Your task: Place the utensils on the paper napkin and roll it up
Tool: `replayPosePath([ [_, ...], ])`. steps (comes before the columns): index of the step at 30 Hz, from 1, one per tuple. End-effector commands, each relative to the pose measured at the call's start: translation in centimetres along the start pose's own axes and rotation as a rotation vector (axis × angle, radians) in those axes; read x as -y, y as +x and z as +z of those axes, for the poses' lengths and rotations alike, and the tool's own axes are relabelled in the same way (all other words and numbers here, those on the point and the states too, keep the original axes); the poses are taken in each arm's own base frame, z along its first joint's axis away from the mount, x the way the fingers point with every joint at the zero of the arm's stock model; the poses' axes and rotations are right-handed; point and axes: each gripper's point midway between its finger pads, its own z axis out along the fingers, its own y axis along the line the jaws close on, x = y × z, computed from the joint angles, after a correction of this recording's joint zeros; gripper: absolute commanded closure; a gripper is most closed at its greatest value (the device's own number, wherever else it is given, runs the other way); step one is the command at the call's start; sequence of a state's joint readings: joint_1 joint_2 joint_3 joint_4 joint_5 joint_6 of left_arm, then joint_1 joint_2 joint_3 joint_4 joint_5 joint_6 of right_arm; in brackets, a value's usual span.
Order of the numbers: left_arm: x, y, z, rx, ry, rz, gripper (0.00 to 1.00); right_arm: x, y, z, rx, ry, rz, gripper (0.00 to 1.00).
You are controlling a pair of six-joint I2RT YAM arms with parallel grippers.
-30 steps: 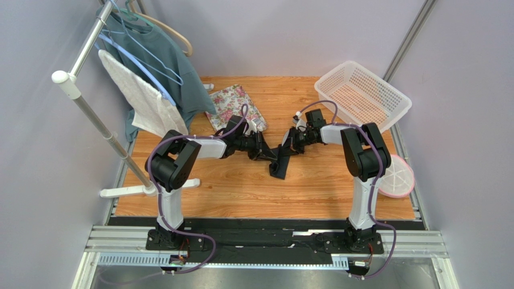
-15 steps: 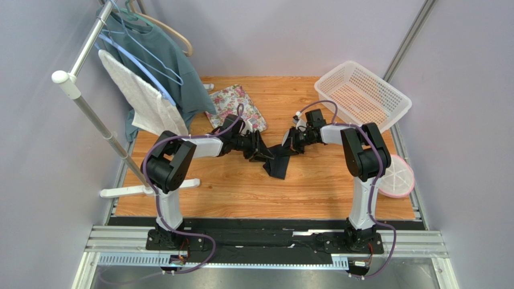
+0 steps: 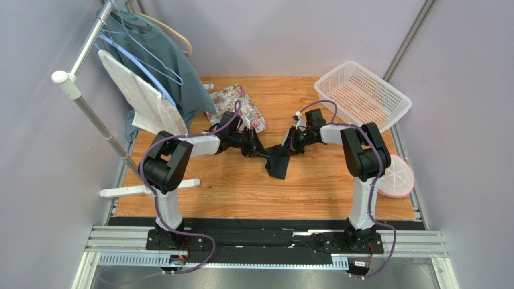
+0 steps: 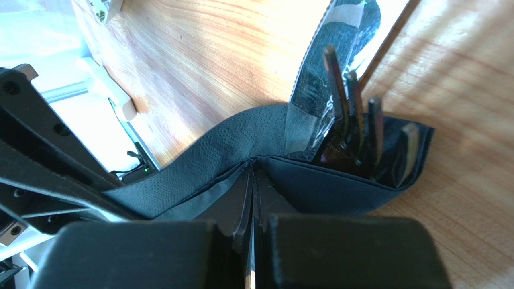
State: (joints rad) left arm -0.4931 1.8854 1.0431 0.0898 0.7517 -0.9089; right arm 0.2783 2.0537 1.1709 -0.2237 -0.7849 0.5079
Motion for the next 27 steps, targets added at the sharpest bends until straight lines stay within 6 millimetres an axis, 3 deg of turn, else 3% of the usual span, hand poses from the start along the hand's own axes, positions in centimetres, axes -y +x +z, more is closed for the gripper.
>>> replayPosePath([
  [1, 2.7, -1.6, -0.9, 0.035, 0.068, 0.068, 0.94, 3.7, 0.8, 1.1, 0.006, 0.163, -0.006, 1.0],
  [4, 4.2, -1.7, -1.2, 0.036, 0.12, 0.084, 1.0, 3.7, 0.8, 1.2, 0.004, 0.167, -0.005, 1.0],
  [9, 5.5, -0.4, -0.3, -0.012, 0.16, 0.079, 1.0, 3.8, 0.8, 1.3, 0.007, 0.172, -0.004, 1.0],
  [15, 5.1, 1.4, 2.3, -0.052, 0.175, 0.062, 1.0, 3.7, 0.8, 1.3, 0.006, 0.173, -0.003, 1.0],
  [22, 2.5, 2.4, 5.2, -0.072, 0.125, 0.051, 1.0, 3.6, 0.9, 1.3, 0.004, 0.169, 0.0, 1.0],
  [27, -0.4, 3.5, 5.6, -0.097, 0.038, 0.035, 1.0, 3.4, 1.5, 1.4, -0.01, 0.159, -0.003, 1.0],
])
